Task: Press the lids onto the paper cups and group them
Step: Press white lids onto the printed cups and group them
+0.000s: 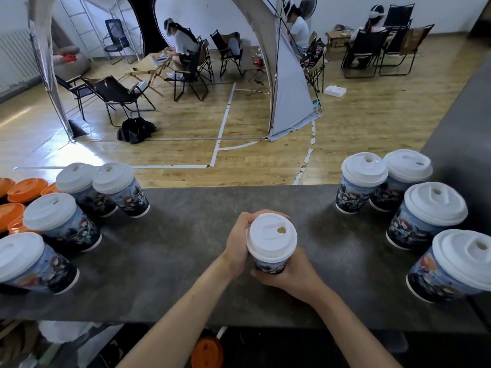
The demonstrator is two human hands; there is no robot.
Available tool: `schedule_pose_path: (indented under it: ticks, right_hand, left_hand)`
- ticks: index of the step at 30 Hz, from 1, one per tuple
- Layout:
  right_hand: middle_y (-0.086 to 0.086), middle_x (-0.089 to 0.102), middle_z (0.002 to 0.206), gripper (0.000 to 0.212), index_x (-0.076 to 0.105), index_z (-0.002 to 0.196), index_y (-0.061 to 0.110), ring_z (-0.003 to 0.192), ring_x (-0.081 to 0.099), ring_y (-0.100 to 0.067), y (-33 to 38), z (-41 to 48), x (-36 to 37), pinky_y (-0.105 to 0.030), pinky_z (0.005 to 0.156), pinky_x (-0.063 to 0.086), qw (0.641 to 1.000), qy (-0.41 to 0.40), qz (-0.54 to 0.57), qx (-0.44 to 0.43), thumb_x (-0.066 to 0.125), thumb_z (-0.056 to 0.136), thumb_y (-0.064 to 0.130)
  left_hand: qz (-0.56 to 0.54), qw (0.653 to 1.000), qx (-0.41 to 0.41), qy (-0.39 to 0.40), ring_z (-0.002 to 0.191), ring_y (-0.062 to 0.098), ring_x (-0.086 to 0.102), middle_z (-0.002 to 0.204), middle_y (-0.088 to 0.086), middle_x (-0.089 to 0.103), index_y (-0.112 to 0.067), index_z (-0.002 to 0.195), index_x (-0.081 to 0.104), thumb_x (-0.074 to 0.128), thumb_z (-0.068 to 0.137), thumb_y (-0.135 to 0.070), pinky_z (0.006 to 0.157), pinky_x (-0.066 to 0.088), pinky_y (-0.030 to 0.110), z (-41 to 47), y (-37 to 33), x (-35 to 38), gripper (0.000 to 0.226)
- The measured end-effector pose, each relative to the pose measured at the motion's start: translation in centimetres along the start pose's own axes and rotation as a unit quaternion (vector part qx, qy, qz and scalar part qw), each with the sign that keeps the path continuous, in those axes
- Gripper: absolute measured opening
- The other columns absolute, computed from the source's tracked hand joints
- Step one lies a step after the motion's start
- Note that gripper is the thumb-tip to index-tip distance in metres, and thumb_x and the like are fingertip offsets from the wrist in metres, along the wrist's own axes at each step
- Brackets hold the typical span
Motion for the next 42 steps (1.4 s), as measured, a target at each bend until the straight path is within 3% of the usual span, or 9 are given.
schedule_pose_path:
  ticks: [5, 9, 12, 16, 21, 26, 32, 37, 42]
  right_hand:
    - [0.009, 0.074, 0.117, 0.066, 0.06, 0.116, 0.045, 0.109, 0.07, -0.007, 2.5, 0.0, -0.5, -0.028, 0.088, 0.058, 0.992, -0.064, 0.11, 0.003, 0.096, 0.062, 0.057]
    - [0.005, 0.077, 0.108, 0.047, 0.067, 0.108, 0.049, 0.098, 0.074, -0.014, 10.1, 2.5, -2.2, -0.028, 0.079, 0.06, 0.976, -0.106, 0.187, -0.038, 0.089, 0.067, 0.057]
    - [0.002, 0.077, 0.112, 0.061, 0.067, 0.115, 0.042, 0.098, 0.075, -0.024, 18.2, 5.4, -4.5, -0.046, 0.088, 0.06, 0.973, -0.084, 0.2, -0.08, 0.087, 0.064, 0.069]
    - [-0.003, 0.076, 0.105, 0.066, 0.055, 0.124, 0.021, 0.082, 0.075, -0.03, 28.6, 7.7, -7.5, -0.031, 0.069, 0.059, 0.966, -0.044, 0.194, -0.162, 0.08, 0.075, 0.059]
    - [-0.009, 0.074, 0.09, 0.061, 0.055, 0.126, 0.008, 0.066, 0.071, -0.03, 38.0, 7.9, -8.8, -0.035, 0.06, 0.056, 0.944, -0.005, 0.229, -0.237, 0.078, 0.087, 0.049]
    - [-0.02, 0.076, 0.101, 0.069, 0.065, 0.122, 0.011, 0.079, 0.073, -0.032, 44.3, 7.8, -9.6, -0.037, 0.066, 0.059, 0.931, 0.038, 0.256, -0.257, 0.069, 0.069, 0.055]
    - [-0.019, 0.076, 0.098, 0.061, 0.064, 0.123, 0.003, 0.08, 0.071, -0.024, 48.1, 8.0, -10.1, -0.025, 0.061, 0.056, 0.927, 0.035, 0.231, -0.294, 0.056, 0.084, 0.05]
    - [-0.018, 0.076, 0.108, 0.072, 0.058, 0.131, 0.008, 0.086, 0.076, -0.028, 49.3, 7.6, -9.3, -0.034, 0.075, 0.061, 0.921, 0.053, 0.266, -0.281, 0.065, 0.076, 0.055]
    - [-0.029, 0.066, 0.111, 0.068, 0.058, 0.134, 0.003, 0.069, 0.069, -0.025, 50.7, 7.0, -8.9, -0.032, 0.065, 0.061, 0.893, 0.099, 0.342, -0.275, 0.057, 0.085, 0.051]
  left_hand:
    - [-0.12, 0.983, -0.024, -0.136, 0.07, 0.022, 0.07, 0.075, 0.006, 0.073, -0.02, 0.063, 0.075, 0.04, 0.095, -0.035, 0.062, 0.058, 0.027, 0.6, -1.3, 0.6, 0.05]
    - [-0.019, 0.996, 0.055, -0.073, 0.108, 0.028, 0.073, 0.119, 0.011, 0.076, -0.022, 0.111, 0.079, 0.031, 0.104, -0.059, 0.084, 0.06, 0.034, 2.0, -9.9, 1.6, 0.062]
    - [0.042, 0.985, 0.164, 0.024, 0.123, 0.032, 0.067, 0.132, 0.017, 0.069, -0.014, 0.138, 0.061, 0.047, 0.085, -0.082, 0.094, 0.059, 0.038, 2.2, -18.8, 2.6, 0.087]
    - [0.1, 0.954, 0.281, 0.013, 0.122, 0.046, 0.063, 0.13, 0.031, 0.065, 0.002, 0.133, 0.061, 0.081, 0.053, -0.08, 0.106, 0.05, 0.053, 0.5, -30.0, 4.6, 0.117]
    - [0.107, 0.927, 0.356, 0.053, 0.125, 0.044, 0.061, 0.135, 0.028, 0.063, -0.002, 0.137, 0.06, 0.084, 0.051, -0.078, 0.108, 0.05, 0.053, -1.4, -39.3, 6.6, 0.117]
    - [0.119, 0.897, 0.424, 0.047, 0.105, 0.031, 0.073, 0.116, 0.014, 0.075, -0.013, 0.115, 0.074, 0.087, 0.048, -0.075, 0.09, 0.058, 0.04, -2.8, -45.6, 7.7, 0.091]
    - [0.129, 0.902, 0.405, 0.077, 0.105, 0.026, 0.074, 0.121, 0.014, 0.074, -0.006, 0.131, 0.063, 0.088, 0.05, -0.068, 0.088, 0.061, 0.032, -4.8, -49.5, 8.4, 0.105]
    - [0.119, 0.906, 0.406, -0.021, 0.103, 0.029, 0.076, 0.115, 0.015, 0.077, -0.001, 0.129, 0.063, 0.08, 0.073, -0.053, 0.089, 0.06, 0.038, -5.2, -50.0, 8.8, 0.078]
    - [0.104, 0.913, 0.386, 0.085, 0.107, 0.034, 0.07, 0.121, 0.022, 0.07, -0.003, 0.133, 0.06, 0.09, 0.048, -0.067, 0.1, 0.056, 0.046, -6.1, -50.6, 8.7, 0.11]
Point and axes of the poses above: each hand's wrist, its own z-axis towards the middle knuckle, its own x-axis out of the palm, y = z × x, the point moved 2 cm from there along z, towards the middle knuckle
